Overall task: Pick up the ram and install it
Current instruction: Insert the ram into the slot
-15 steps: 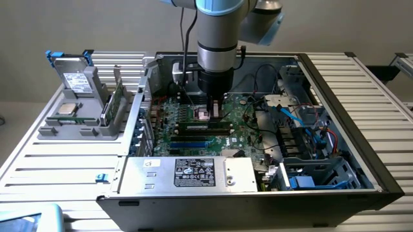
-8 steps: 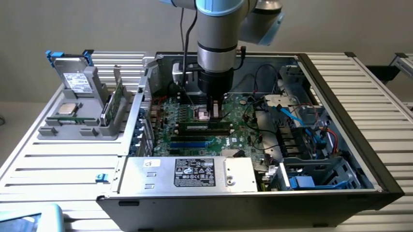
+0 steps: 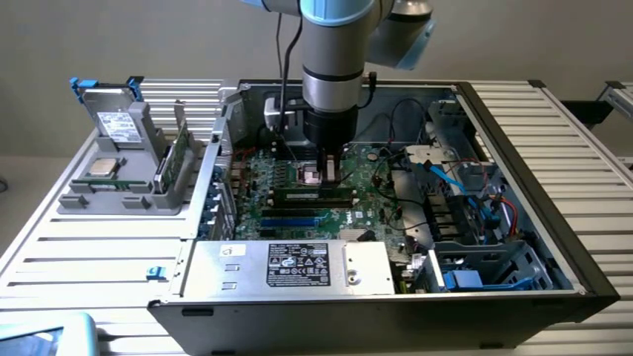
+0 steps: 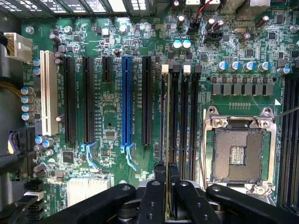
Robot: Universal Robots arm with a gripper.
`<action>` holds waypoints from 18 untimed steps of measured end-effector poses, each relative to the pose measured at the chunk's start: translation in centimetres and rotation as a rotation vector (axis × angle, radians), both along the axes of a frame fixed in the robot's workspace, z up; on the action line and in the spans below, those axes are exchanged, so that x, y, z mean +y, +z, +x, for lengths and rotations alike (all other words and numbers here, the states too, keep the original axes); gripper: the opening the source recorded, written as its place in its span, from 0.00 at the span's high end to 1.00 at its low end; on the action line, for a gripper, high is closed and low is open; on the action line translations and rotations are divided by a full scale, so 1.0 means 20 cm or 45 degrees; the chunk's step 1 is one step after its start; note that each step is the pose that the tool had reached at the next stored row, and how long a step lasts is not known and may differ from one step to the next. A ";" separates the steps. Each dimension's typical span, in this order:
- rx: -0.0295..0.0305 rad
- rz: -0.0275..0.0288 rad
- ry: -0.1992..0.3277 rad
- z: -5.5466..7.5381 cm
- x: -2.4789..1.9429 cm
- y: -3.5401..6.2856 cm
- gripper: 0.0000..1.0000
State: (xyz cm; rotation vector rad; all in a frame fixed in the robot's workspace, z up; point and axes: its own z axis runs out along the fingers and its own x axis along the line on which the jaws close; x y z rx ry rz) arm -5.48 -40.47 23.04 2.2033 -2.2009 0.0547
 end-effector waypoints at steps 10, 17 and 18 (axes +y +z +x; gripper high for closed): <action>-0.0002 0.0004 0.000 0.00 0.000 -0.012 0.86; 0.0000 0.0000 0.000 0.00 0.000 -0.026 0.86; -0.0002 0.0000 0.000 -0.01 0.000 -0.028 0.86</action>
